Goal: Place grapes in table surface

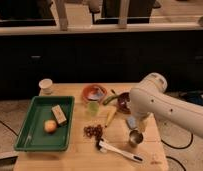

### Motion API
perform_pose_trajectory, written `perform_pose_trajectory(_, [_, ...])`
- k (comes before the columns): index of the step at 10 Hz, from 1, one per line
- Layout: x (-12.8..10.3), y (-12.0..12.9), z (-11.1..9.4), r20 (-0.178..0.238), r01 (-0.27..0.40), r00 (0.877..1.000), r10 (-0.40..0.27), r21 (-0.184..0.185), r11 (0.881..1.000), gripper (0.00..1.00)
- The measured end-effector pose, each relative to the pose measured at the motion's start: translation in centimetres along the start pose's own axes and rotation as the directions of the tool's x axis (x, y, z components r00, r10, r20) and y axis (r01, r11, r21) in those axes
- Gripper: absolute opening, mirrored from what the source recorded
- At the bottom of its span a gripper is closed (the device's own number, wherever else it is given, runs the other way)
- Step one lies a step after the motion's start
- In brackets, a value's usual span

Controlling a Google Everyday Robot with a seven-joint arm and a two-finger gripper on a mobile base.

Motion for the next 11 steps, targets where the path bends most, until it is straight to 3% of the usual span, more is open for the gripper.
perform_pose_trajectory(2, [-0.8, -0.1, 0.2, 0.002, 0.024, 1.0, -0.024, 0.0, 1.0, 0.8])
perform_pose_trajectory(4, [-3.7, -0.8, 0.4, 0.014, 0.062, 0.998, -0.062, -0.005, 0.998, 0.8])
perform_pose_trajectory(8, [-5.3, -0.8, 1.2, 0.024, 0.116, 0.993, -0.116, -0.016, 0.993, 0.8])
perform_pose_trajectory(11, [-7.9, -1.7, 1.7, 0.04, 0.165, 0.986, -0.164, -0.019, 0.986, 0.8])
